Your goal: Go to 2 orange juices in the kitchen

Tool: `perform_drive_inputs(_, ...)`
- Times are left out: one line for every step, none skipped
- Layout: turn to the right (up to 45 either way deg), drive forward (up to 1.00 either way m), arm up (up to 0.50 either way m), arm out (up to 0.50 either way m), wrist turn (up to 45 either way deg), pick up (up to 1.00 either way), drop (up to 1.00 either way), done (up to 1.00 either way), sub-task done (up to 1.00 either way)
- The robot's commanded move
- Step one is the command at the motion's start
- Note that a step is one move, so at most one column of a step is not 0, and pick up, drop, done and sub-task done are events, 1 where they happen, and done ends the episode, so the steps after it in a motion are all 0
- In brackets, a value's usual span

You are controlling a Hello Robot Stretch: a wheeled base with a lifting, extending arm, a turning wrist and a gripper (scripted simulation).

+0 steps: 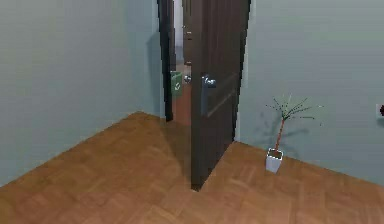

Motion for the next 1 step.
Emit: perform_drive_inputs(33.0,0.00,0.00,0.00,0.0,0.00,0.00,0.00,0.00)
